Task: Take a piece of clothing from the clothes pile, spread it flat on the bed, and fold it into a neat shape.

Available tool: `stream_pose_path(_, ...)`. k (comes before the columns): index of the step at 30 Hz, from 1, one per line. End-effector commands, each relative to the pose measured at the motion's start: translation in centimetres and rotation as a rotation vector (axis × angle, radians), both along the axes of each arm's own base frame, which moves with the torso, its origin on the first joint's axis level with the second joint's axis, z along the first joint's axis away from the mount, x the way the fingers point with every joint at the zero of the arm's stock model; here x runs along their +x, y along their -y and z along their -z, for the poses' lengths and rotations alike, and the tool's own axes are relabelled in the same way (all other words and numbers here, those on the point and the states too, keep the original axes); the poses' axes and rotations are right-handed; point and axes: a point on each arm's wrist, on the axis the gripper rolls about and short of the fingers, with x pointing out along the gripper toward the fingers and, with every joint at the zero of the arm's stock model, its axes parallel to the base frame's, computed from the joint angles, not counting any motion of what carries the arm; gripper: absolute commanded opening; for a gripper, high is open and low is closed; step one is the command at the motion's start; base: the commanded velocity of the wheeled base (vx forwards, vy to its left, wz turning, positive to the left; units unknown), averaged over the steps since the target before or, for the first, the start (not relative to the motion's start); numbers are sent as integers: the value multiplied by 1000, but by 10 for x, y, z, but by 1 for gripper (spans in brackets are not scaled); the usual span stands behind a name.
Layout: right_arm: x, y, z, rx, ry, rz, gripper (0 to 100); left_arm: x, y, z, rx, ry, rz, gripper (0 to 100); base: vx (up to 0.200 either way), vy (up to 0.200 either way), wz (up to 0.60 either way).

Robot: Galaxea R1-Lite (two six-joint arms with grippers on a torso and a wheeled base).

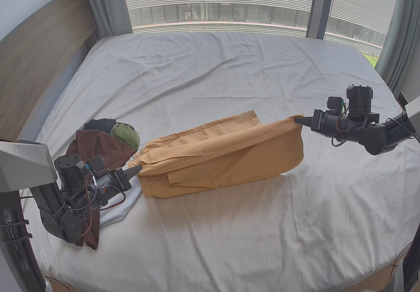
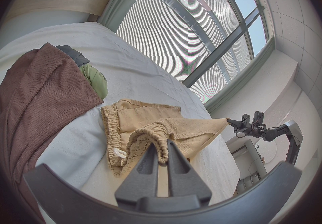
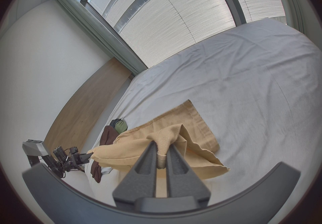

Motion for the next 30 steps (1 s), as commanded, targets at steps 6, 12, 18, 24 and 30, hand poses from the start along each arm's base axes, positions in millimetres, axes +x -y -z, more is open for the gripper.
stream_pose_path(6, 41, -16, 8, -12, -6, 0, 0, 12, 2, 4, -32, -5, -55, 0, 0, 0, 0)
stream_pose_path(12, 58, -21, 17, -11, 2, 0, 0, 18, 1, 4, -42, 2, -86, 0, 0, 0, 0)
stream_pose_path(18, 76, -28, 23, -18, 29, 23, 0, 24, 2, 9, -39, 1, -111, 0, 0, 0, 0)
stream_pose_path(24, 84, -34, 27, -2, 35, 32, 0, 26, 1, 10, -46, 2, -115, 0, 0, 0, 0)
stream_pose_path(30, 96, -36, 30, 1, 61, 45, 0, 30, 1, 10, -50, 8, -134, 0, 0, 0, 0)
